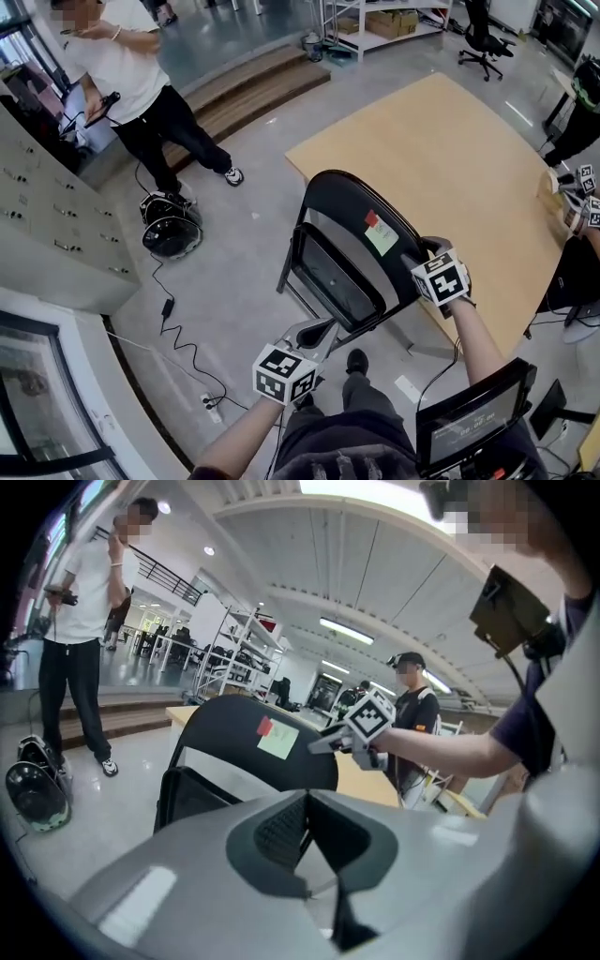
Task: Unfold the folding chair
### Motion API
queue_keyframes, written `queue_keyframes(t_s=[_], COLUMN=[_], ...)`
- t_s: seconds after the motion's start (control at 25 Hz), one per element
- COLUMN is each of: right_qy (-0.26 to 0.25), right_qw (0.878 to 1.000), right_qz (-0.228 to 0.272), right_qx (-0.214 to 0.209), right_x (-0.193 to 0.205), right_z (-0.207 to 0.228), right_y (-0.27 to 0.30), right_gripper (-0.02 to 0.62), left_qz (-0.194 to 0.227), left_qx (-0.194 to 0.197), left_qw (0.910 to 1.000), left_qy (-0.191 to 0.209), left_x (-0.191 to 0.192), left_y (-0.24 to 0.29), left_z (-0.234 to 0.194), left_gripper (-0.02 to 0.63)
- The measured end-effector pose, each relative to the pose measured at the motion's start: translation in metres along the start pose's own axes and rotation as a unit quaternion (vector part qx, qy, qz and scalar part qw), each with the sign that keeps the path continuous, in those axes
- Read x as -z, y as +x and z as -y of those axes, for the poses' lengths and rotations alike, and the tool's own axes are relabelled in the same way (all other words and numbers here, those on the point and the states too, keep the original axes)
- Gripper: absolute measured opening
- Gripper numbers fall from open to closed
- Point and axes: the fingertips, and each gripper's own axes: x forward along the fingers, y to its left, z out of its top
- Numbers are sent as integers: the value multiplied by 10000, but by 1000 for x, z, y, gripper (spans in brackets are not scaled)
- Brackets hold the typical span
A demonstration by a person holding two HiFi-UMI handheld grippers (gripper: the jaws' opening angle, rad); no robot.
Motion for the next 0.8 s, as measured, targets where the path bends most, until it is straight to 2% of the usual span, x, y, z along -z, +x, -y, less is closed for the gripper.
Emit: queue_keyframes(t_s=[0.08, 0.16, 0.28, 0.36, 0.48, 0.6, 0.72, 0.8], right_qy=[30, 67, 50, 9, -1, 13, 51, 113], right_qw=[10000, 9998, 9996, 9994, 9993, 9990, 9988, 9989], right_qz=[67, 154, 274, 333, 377, 442, 485, 449], right_qx=[-19, -43, 3, 61, 58, 13, -49, -90], right_x=[-2, -5, -4, -4, -4, -5, -4, 0], right_z=[1, 2, 4, 5, 5, 5, 6, 4], right_y=[2, 2, 3, 5, 6, 6, 7, 7], right_gripper=[221, 212, 206, 206, 202, 201, 198, 198], left_qz=[-203, -410, -787, -1040, -1375, -1571, -1729, -1828], left_qx=[-35, -33, -170, -281, -350, -655, -1031, -1160], left_qw=[9997, 9988, 9957, 9924, 9828, 9673, 9592, 9560], left_qy=[-91, -263, -453, -603, -1178, -1881, -1988, -1981], left_x=[6, 13, 32, 45, 63, 75, 82, 89], left_y=[19, 41, 76, 102, 144, 182, 207, 217], left_z=[-8, -15, -29, -42, -60, -90, -114, -120], left_gripper=[8, 97, 131, 184, 249, 298, 337, 337])
